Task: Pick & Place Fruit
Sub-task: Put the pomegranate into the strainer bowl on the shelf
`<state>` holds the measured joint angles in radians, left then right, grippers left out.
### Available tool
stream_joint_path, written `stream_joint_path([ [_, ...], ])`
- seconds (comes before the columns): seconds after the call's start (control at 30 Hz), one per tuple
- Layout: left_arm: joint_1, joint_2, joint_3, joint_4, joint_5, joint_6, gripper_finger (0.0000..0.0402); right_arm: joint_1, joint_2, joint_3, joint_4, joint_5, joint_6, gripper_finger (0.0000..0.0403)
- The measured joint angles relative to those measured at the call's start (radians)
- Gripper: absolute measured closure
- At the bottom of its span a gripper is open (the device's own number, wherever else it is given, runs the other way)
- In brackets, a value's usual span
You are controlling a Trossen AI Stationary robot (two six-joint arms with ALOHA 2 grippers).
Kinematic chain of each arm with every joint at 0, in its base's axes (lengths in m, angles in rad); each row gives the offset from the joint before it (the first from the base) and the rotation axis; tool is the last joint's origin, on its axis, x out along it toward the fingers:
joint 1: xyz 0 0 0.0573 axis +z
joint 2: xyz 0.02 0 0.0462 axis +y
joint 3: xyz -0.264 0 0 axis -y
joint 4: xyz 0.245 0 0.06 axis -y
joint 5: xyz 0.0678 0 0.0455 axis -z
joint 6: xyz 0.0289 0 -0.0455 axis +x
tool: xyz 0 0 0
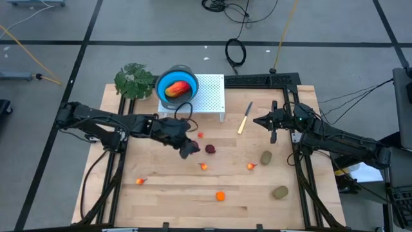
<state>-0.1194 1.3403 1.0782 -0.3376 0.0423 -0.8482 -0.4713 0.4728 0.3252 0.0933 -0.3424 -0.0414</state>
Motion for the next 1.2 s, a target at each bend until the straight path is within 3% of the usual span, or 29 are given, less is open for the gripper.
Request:
stream_joint_path([
  [0.27, -0.036, 0.0, 0.0, -0.001, -0.144, 0.406, 0.0209, 0.0, 0.0, 0.0, 0.0, 0.0, 0.002, 0.0403],
  [0.6, -0.024, 0.0, 0.001, -0.002, -0.635, 0.711, 0.0219, 0.0, 0.0, 0.0, 0.0, 0.0, 0.003, 0.0403],
  [0.8, 0.04, 0.0, 0.048, -0.001, -0.817, 0.973, 0.0214, 0.0, 0.0, 0.0, 0.0, 0.0, 0.003, 0.0403],
  [1.0, 0.178, 0.0, 0.136, 0.0, -0.842, 1.135, 0.0214, 0.0, 0.0, 0.0, 0.0, 0.017, -0.001, 0.0403],
  [1.2, 0.365, 0.0, 0.164, -0.003, -0.675, 1.191, 0.0213, 0.0, 0.0, 0.0, 0.0, 0.085, 0.003, 0.0403],
])
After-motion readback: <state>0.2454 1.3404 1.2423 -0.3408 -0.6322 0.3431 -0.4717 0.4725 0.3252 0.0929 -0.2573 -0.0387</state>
